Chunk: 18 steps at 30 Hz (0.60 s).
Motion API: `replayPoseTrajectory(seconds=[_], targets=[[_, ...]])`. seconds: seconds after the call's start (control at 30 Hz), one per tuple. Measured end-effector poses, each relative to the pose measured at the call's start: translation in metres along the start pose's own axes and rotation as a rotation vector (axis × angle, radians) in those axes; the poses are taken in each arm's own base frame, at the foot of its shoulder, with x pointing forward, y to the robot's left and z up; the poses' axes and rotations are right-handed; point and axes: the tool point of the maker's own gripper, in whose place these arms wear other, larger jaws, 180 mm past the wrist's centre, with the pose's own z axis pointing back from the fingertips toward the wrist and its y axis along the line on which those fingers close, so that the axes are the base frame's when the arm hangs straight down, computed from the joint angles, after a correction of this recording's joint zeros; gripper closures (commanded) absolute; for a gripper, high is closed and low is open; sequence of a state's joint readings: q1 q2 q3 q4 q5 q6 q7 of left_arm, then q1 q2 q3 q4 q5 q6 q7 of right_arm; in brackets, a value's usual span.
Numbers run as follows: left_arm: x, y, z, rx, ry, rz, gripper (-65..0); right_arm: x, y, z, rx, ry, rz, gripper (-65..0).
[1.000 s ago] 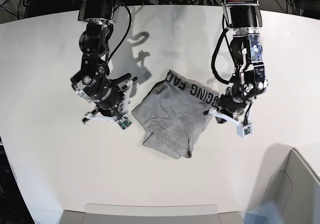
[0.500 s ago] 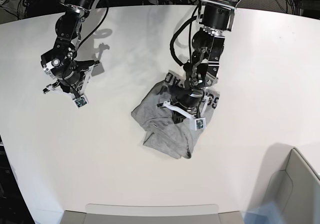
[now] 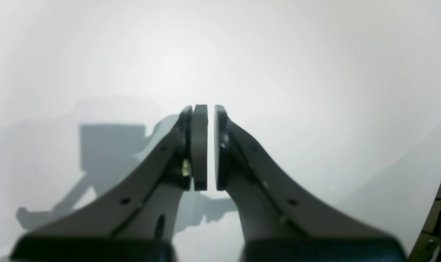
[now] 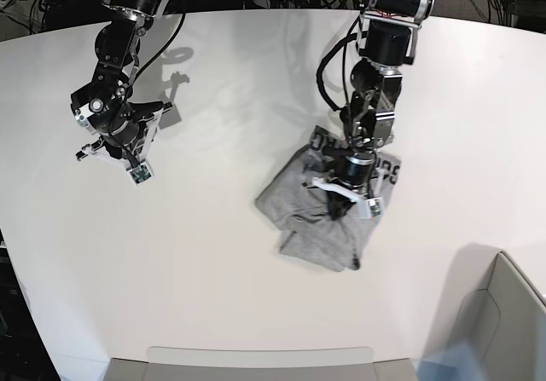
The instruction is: Fold the T-shirt properly
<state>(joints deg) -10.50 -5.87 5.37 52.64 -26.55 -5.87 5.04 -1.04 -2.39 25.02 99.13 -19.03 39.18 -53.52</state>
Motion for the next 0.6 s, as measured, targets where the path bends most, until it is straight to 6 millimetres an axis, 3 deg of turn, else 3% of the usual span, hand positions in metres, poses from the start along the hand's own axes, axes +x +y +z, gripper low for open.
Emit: replayPoseTrajectory(seconds=[0.17, 0.23, 0.3, 0.43, 0.6], targets=[[0.02, 0.098, 0.022, 0.189, -0.062, 0.033, 0.0, -0.001, -0.002, 0.0, -0.006, 0.006, 0.004, -2.6], [0.027, 0.128, 0.031, 0.244, -0.074, 0.015, 0.0, 0.0, -0.001, 0.0, -0.004, 0.002, 0.003, -2.6], [0.033, 0.144, 0.037, 0.284, -0.075, -0.003, 0.0, 0.0, 0.0, 0.0, -0.001, 0.002, 0.002, -2.6], [0.051, 0.14, 0.044, 0.301, -0.045, -0.02, 0.0, 0.007, -0.005, 0.002, -0.015, -0.011, 0.002, -2.6], [0.099, 0.107, 0.061, 0.243, -0.135, -0.047, 0.0, 0.055, -0.036, 0.029, -0.116, -0.149, 0.011, -2.6]])
